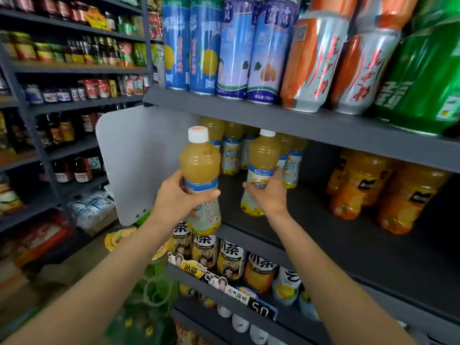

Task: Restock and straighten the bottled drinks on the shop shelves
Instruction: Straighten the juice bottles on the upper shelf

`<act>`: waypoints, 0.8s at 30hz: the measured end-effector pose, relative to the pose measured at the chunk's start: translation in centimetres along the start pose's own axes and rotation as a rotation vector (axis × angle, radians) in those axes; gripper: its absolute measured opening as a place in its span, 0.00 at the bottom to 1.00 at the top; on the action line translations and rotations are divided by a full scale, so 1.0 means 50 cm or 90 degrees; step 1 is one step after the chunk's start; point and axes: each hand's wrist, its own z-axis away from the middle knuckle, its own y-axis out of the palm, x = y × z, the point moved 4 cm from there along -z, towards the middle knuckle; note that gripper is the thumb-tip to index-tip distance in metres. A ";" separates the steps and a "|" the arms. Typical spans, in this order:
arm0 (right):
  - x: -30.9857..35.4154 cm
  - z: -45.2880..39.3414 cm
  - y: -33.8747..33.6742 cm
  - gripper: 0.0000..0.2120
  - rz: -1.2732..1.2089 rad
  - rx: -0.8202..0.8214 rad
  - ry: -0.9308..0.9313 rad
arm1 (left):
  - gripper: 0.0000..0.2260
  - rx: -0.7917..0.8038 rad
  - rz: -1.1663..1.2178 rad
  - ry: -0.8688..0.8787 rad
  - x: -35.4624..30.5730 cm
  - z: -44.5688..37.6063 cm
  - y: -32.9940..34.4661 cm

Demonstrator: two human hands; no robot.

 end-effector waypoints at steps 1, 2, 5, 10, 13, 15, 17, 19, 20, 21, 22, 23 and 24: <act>-0.005 0.000 0.007 0.29 0.031 0.028 0.009 | 0.17 -0.005 -0.002 0.004 0.001 -0.012 -0.002; -0.014 0.005 0.010 0.28 0.084 0.046 0.019 | 0.17 -0.007 -0.006 0.006 0.002 -0.023 -0.004; -0.031 0.004 0.017 0.25 0.184 0.018 0.007 | 0.17 0.003 -0.028 0.014 0.004 -0.056 -0.005; -0.015 -0.072 0.083 0.25 0.187 -0.028 0.015 | 0.19 -0.007 -0.055 0.021 0.015 -0.104 0.011; -0.009 -0.106 0.117 0.25 0.224 -0.059 0.018 | 0.21 -0.023 -0.077 0.009 0.031 -0.132 0.026; -0.011 -0.112 0.132 0.25 0.236 -0.075 0.011 | 0.22 -0.047 -0.065 -0.008 0.043 -0.145 0.035; -0.021 -0.106 0.138 0.25 0.259 -0.084 -0.001 | 0.22 -0.063 -0.056 -0.023 0.050 -0.159 0.042; -0.036 -0.096 0.139 0.27 0.287 -0.079 -0.022 | 0.25 -0.031 -0.074 -0.034 0.053 -0.173 0.044; -0.043 -0.094 0.138 0.27 0.297 -0.071 -0.033 | 0.26 0.008 -0.099 -0.038 0.055 -0.177 0.043; -0.048 -0.094 0.137 0.27 0.305 -0.060 -0.041 | 0.27 0.061 -0.137 -0.045 0.060 -0.178 0.041; -0.050 -0.095 0.133 0.26 0.312 -0.049 -0.046 | 0.27 0.116 -0.180 -0.058 0.067 -0.175 0.040; -0.048 -0.096 0.126 0.26 0.320 -0.036 -0.050 | 0.27 0.161 -0.218 -0.075 0.076 -0.168 0.038; -0.045 -0.094 0.119 0.26 0.324 -0.026 -0.057 | 0.27 0.181 -0.248 -0.090 0.088 -0.161 0.036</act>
